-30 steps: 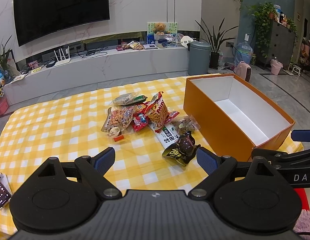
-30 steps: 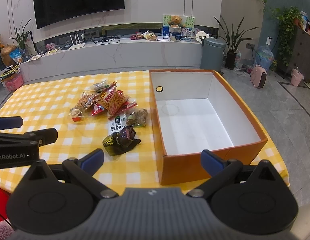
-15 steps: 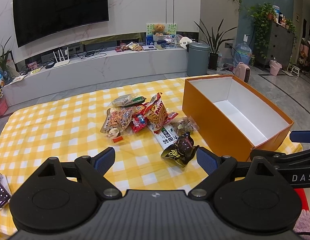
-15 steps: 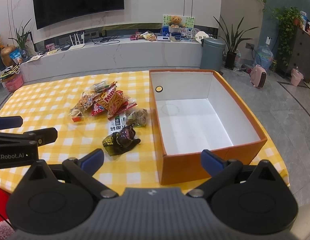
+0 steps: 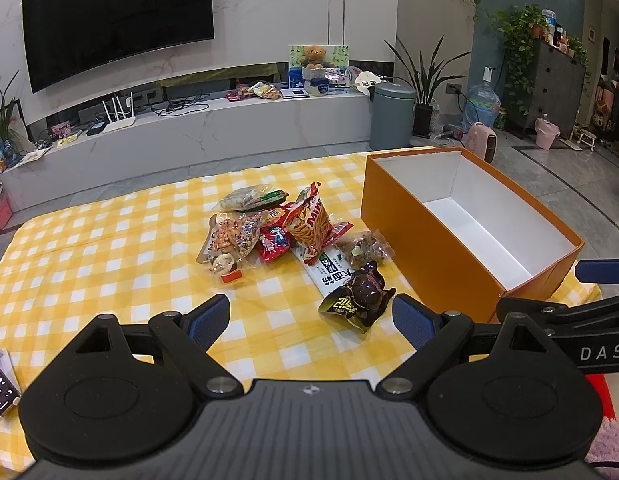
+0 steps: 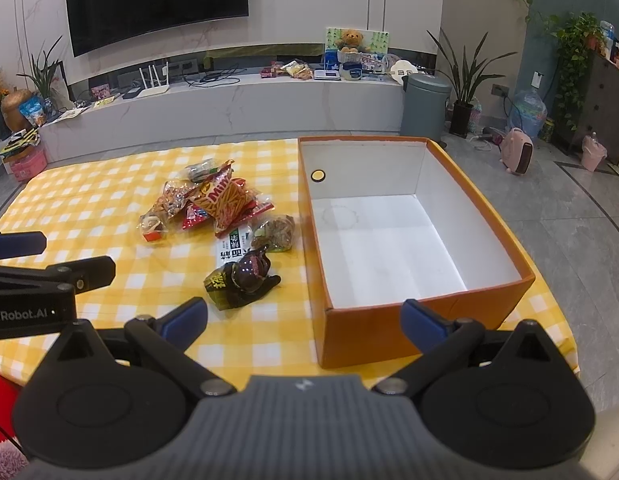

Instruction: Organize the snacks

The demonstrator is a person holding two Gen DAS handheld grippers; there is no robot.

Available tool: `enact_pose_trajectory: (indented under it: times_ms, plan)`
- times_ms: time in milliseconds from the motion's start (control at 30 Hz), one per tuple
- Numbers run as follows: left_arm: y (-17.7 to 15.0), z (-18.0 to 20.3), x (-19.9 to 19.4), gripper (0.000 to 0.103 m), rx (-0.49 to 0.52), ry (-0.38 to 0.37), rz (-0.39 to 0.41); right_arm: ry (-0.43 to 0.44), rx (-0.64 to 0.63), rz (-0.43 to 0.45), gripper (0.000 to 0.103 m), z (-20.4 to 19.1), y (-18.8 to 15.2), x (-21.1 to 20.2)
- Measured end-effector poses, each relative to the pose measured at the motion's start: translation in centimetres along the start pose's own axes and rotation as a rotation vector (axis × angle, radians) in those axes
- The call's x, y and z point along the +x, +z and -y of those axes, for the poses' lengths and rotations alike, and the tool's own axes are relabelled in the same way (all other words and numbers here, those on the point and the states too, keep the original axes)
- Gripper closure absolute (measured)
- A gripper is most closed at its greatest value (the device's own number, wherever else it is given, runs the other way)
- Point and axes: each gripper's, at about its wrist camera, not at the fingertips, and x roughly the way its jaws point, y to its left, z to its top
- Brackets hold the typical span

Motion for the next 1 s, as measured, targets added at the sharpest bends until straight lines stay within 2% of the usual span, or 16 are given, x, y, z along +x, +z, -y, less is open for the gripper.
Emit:
enact_pose_trajectory:
  times_ms: [300, 400, 500, 567, 700, 767, 867, 1000]
  plan:
    - [-0.2, -0.3, 0.0, 0.0, -0.017, -0.014, 0.001, 0.003, -0.014, 0.023, 0.003, -0.2, -0.1, 0.2]
    - [-0.2, -0.9, 0.3, 0.006, -0.021, -0.02, 0.006, 0.032, -0.032, 0.071, 0.003, -0.4, -0.4, 0.2]
    - [-0.3, -1.6, 0.5, 0.017, -0.029, -0.02, 0.017, 0.049, -0.055, 0.086, 0.004, -1.0, -0.3, 0.5]
    - [-0.2, -2.1, 0.7, 0.019, -0.033, -0.024, 0.015, 0.048, -0.078, 0.087, 0.015, -1.4, 0.0, 0.9]
    - [-0.3, -2.8, 1.6, 0.019, -0.004, -0.028, 0.013, 0.066, -0.111, 0.1, 0.028, -2.3, 0.5, 1.8]
    - [-0.4, -3.1, 2.1, 0.019, 0.02, -0.028, 0.012, 0.08, -0.139, 0.105, 0.038, -2.9, 0.7, 2.5]
    - [-0.4, -3.8, 3.2, 0.019, 0.026, -0.019, -0.015, 0.104, -0.184, 0.104, 0.046, -4.1, 0.6, 4.0]
    - [-0.4, -5.2, 5.3, 0.019, 0.032, -0.032, -0.039, 0.118, -0.218, 0.067, 0.047, -5.7, 0.6, 6.9]
